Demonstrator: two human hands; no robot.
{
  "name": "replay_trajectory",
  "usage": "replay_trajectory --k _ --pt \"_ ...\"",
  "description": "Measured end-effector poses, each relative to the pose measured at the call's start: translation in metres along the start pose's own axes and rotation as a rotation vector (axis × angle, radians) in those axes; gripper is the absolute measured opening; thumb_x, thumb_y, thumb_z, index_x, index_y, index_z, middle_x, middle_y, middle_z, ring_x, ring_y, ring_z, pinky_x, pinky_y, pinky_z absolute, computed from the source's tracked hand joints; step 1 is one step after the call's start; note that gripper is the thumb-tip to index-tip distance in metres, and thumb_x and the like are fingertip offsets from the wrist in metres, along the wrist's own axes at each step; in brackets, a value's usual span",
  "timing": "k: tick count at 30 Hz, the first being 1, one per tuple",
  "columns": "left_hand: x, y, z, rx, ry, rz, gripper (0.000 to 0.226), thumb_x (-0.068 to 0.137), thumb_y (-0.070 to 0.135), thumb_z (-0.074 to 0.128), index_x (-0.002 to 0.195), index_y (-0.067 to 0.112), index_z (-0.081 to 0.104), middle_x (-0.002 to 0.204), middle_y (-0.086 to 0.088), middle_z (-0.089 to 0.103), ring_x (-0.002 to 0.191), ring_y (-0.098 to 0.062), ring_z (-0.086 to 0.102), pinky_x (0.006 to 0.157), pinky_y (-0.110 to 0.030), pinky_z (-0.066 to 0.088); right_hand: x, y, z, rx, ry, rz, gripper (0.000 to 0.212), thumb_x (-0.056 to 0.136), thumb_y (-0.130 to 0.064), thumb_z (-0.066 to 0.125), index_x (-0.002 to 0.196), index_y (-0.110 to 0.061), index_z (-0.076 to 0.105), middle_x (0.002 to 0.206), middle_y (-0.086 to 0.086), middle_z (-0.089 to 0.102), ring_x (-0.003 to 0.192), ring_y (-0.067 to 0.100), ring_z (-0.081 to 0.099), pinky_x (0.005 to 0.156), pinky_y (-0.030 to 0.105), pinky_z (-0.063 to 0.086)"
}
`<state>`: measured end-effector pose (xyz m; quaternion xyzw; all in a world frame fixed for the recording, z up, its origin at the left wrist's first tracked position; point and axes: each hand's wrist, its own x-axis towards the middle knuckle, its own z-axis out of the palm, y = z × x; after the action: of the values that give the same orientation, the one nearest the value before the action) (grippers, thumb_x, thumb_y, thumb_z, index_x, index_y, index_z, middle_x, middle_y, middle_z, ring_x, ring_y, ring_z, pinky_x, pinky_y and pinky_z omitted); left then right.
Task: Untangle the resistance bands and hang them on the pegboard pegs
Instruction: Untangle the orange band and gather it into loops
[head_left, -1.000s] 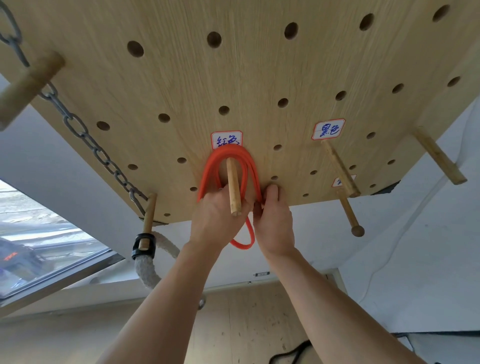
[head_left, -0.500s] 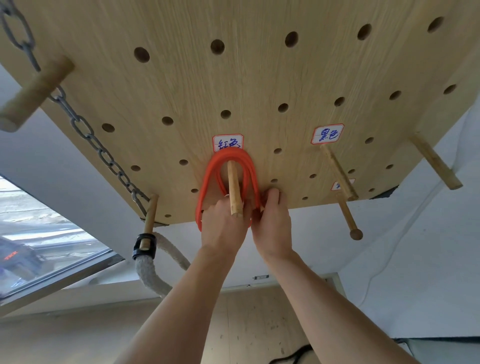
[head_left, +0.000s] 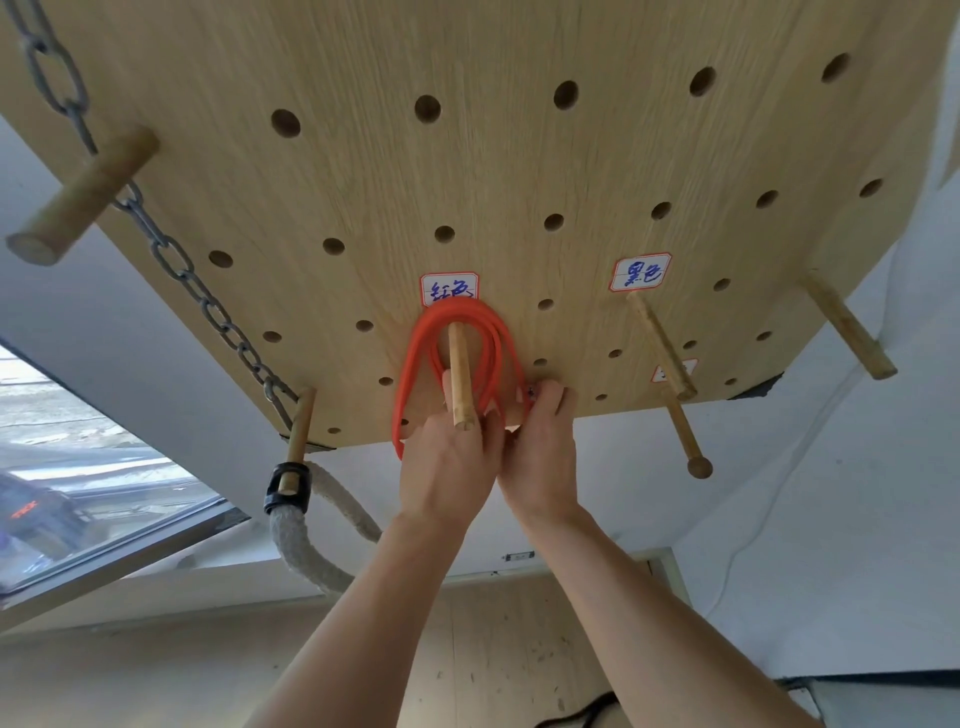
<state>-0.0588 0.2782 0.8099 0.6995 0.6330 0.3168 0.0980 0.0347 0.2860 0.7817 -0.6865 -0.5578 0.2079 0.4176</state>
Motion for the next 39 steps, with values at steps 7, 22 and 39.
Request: replay_trajectory --k 7,22,39 --pt "-0.012 -0.01 -0.014 -0.005 0.001 -0.126 0.025 0.096 0.026 0.056 0.1 0.02 0.033 0.061 0.0 0.056 0.049 -0.027 0.057 0.049 -0.045 0.053 -0.015 0.009 -0.015 0.028 0.008 0.005 0.054 0.081 0.007 0.07 0.127 -0.009 0.048 0.13 0.008 0.046 0.096 0.032 0.065 0.073 0.035 0.057" --pt "-0.13 -0.027 0.058 0.201 -0.8 0.018 0.036 0.095 0.026 0.052 0.131 0.025 0.046 0.117 0.002 0.067 0.105 -0.024 0.065 0.086 -0.038 0.055 -0.1 0.107 -0.049 -0.134 -0.018 0.119 0.024 0.093 -0.004 0.062 0.114 -0.008 0.051 0.106 0.005 0.054 0.073 0.011 0.049 0.055 0.011 0.033" --pt "-0.292 -0.091 0.289 0.252 -1.193 -0.122 0.044 0.095 0.02 0.056 0.137 0.02 0.043 0.129 -0.006 0.059 0.115 -0.029 0.06 0.087 -0.037 0.049 -0.201 0.395 -0.004 -0.554 -0.836 0.412 0.035 0.096 -0.008 0.056 0.129 -0.016 0.049 0.129 0.007 0.057 0.107 0.028 0.061 0.078 0.035 0.048"
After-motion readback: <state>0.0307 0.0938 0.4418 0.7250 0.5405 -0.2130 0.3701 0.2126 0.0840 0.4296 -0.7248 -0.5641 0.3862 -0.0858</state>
